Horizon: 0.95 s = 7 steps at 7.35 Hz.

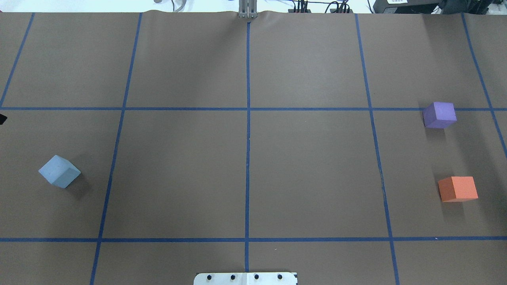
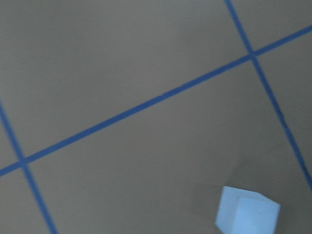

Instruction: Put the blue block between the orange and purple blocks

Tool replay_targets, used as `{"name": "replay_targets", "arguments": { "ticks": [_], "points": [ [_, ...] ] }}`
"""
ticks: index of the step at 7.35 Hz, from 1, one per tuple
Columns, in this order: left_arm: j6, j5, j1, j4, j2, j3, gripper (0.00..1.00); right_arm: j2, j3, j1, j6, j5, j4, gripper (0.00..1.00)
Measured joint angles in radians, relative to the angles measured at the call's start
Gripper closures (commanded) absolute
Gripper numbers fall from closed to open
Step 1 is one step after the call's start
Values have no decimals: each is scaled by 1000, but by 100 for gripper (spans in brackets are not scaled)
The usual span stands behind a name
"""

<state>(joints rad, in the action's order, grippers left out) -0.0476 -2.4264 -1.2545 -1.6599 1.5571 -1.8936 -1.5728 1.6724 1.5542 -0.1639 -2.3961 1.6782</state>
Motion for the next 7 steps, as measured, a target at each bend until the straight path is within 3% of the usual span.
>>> {"name": "replay_targets", "arguments": {
  "ticks": [2, 4, 7],
  "points": [
    [-165, 34, 70, -183, -88, -18, 0, 0, -1, -3, 0, 0, 0, 0],
    [-380, 161, 229, -363, -137, -16, 0, 0, -2, -4, 0, 0, 0, 0],
    [-462, 274, 378, -416, -143, 13, 0, -3, -2, -5, 0, 0, 0, 0]
  ]
}}
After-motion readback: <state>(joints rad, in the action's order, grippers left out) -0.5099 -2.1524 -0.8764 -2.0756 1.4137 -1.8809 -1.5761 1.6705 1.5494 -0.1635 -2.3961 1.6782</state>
